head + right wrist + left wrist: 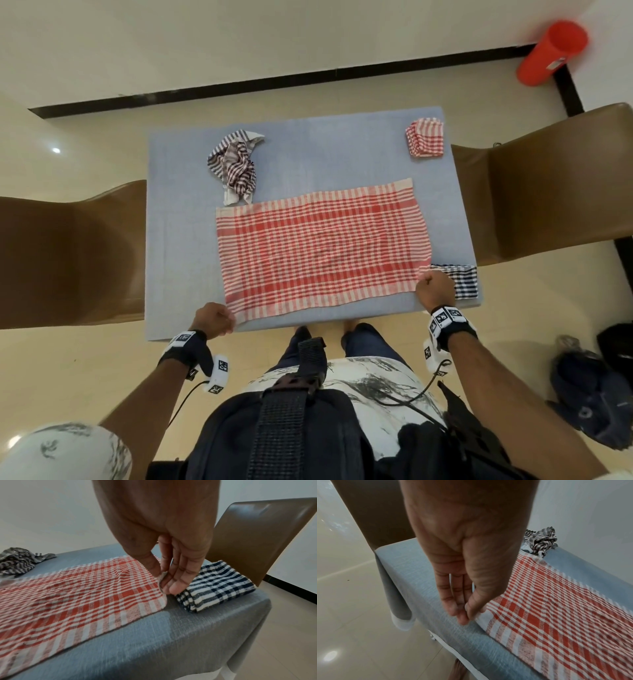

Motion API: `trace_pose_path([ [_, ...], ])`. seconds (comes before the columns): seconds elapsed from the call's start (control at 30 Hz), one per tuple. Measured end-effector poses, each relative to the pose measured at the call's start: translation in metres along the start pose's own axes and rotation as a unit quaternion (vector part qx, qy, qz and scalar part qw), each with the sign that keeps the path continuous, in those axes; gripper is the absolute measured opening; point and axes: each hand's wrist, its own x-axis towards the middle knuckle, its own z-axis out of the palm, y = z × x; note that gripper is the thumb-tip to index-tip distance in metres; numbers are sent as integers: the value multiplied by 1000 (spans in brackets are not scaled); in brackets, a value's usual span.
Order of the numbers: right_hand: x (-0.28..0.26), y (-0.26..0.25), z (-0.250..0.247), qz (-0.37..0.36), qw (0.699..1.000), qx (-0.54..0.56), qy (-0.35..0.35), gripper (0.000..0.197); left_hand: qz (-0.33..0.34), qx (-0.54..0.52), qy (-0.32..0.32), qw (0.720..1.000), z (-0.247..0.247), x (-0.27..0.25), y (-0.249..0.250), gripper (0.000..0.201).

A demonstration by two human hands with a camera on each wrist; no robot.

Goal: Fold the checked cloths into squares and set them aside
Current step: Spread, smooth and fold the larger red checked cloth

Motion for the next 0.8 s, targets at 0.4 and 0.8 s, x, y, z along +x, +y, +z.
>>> trace_pose_path([
  [0.4,-4,-36,4,26,987,115,109,32,135,87,128,979,-8,-6,10,19],
  [0.8,-35,-112,59,-53,982,181,35,17,113,103,155,976,-3,-13,10,19],
])
